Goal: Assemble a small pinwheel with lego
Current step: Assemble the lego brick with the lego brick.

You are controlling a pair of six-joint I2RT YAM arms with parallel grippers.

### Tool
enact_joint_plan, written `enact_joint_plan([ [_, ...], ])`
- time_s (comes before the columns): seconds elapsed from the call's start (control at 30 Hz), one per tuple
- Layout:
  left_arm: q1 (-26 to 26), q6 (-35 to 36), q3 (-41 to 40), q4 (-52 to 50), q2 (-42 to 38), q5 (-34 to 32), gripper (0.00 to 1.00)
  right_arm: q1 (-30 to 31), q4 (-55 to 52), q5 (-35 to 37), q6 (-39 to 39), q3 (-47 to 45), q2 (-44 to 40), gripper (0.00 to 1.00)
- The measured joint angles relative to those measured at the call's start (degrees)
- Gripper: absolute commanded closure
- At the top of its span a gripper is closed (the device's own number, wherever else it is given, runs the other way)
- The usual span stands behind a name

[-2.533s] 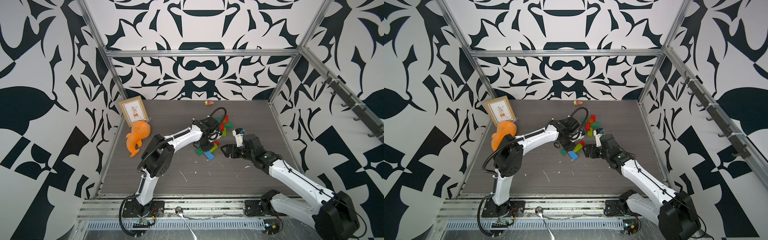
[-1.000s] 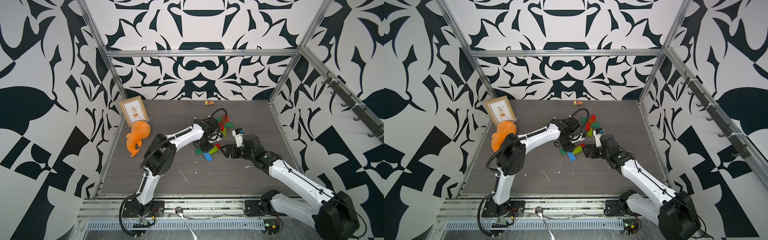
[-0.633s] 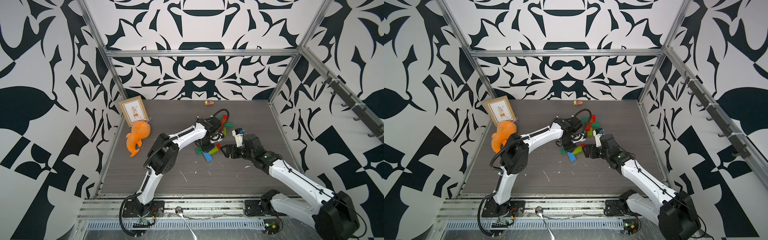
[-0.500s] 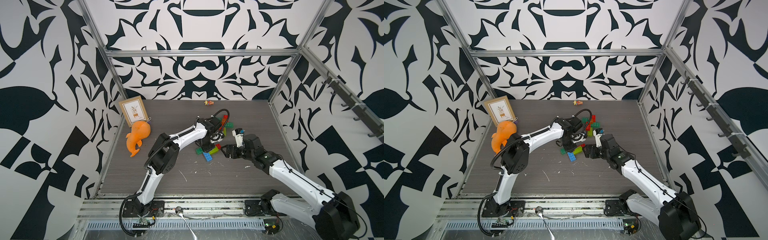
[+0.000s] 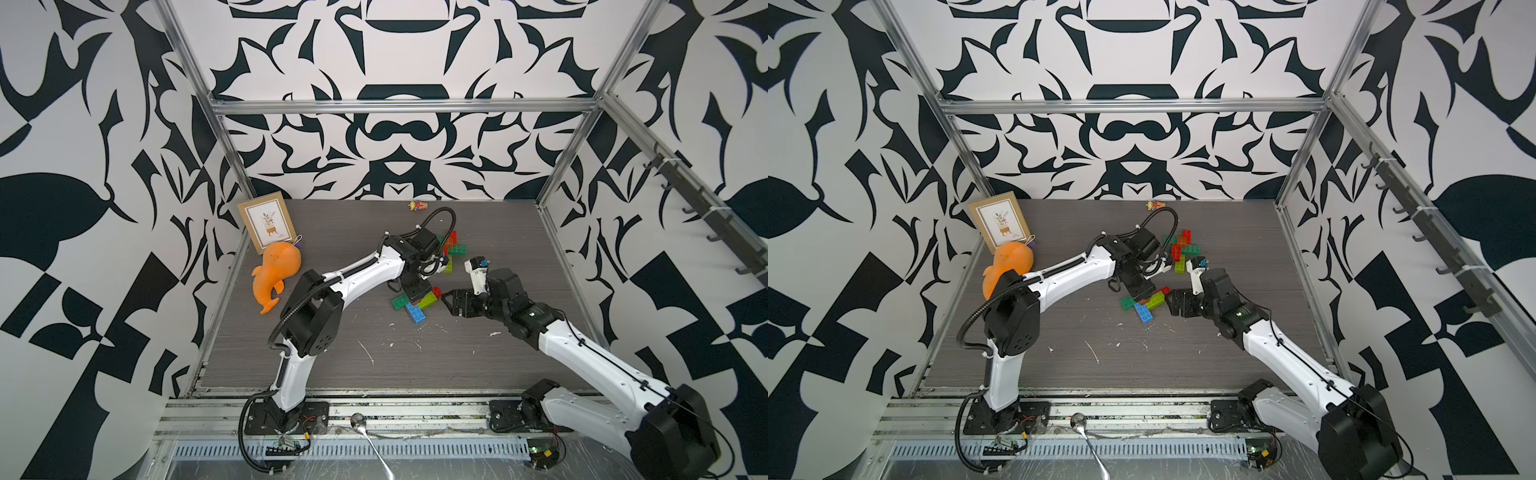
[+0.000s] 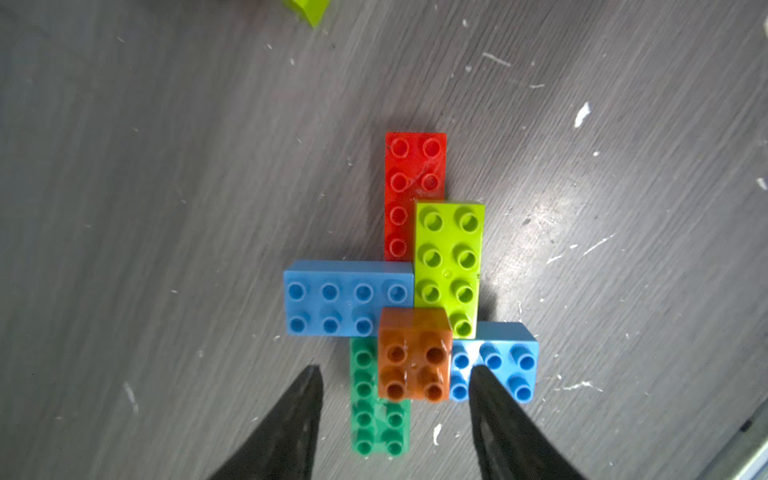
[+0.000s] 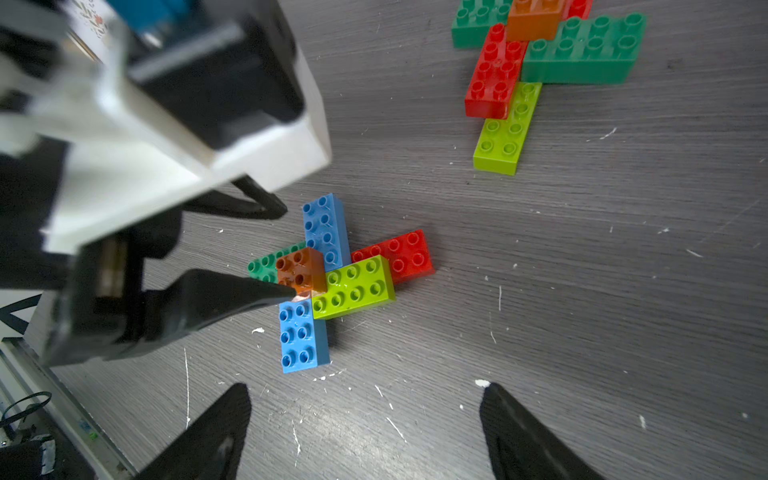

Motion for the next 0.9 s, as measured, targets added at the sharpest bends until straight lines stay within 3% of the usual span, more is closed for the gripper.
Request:
enact_joint_plan([
  [0.1,0.5,-0.9,-1.8,1.0,-2.5,0.9,0.45,0.0,0.0,0.0,0.0,0.0,0.0,0.11],
  [0.23,0.7,-2.2,-3.7,1.4,-2.9,2.0,0.7,0.0,0.0,0.0,0.0,0.0,0.0,0.11],
  [0.37,0.7,-3.6,-4.7,1.3,-2.9,2.9,0.83,0.0,0.0,0.0,0.0,0.0,0.0,0.11],
  [0.57,0.7,-5.4,-5.3,2.2,-2.6,3.6,0.94,0.0,0.0,0.0,0.0,0.0,0.0,0.11],
  [0.9,0.7,-6.2,-5.2,2.5,-0.1,4.5,0.97,0.0,-0.1,0.0,0.0,0.0,0.0,0.11],
])
